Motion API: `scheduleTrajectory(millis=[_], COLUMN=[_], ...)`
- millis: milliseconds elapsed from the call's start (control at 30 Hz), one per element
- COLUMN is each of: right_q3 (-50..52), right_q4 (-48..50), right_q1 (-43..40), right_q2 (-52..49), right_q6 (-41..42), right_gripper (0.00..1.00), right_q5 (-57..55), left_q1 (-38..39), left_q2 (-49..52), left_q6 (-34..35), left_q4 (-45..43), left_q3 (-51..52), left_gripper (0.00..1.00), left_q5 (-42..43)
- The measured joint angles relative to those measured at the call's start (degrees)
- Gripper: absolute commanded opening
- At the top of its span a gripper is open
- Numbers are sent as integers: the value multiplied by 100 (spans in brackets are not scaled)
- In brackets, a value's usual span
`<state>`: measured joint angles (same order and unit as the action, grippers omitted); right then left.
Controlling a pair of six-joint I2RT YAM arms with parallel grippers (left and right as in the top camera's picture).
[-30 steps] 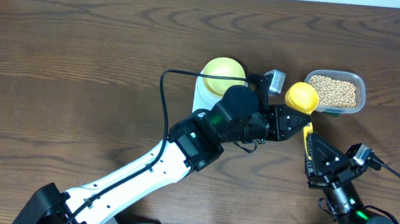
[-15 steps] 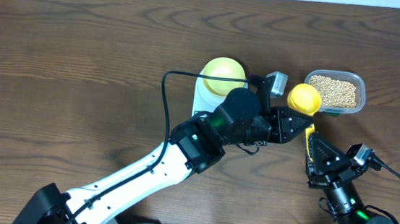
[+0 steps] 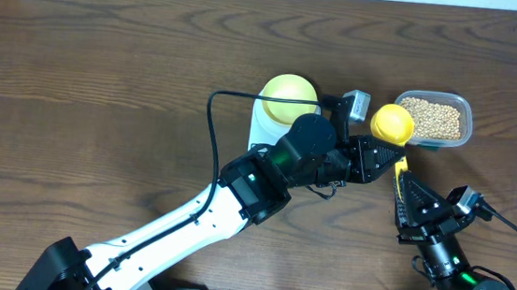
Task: Scoop item into bowl and weigh 50g on scale
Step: 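Hold the scoop with the right gripper and open the left gripper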
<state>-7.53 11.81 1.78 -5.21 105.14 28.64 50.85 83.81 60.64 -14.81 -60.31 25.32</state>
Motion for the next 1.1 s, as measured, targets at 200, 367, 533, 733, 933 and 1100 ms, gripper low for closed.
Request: scheduleTrajectory(millis=[200,367,533,733,933,1100], right_q3=[0,0,0,0,0,0], right_q4=[39,107,111,109,92,74], right_q1=[0,0,0,0,0,0], right_q2=[0,0,0,0,0,0], right_q6=[35,59,76,81,101,17], right_gripper=[16,15,13,7,2,2], right_q5=[2,4,7,7,11,4], left_q1=[7,96,122,122,122,122], left_q2=[0,0,0,0,0,0], left_q6=[2,2,2,2,-2,33], left_q4=[0,0,0,-2,-20,-13], left_q3=[0,0,0,0,0,0], left_gripper=[7,7,7,7,17,57], left_q5=[-17,-37,-85,-129,-129,-149])
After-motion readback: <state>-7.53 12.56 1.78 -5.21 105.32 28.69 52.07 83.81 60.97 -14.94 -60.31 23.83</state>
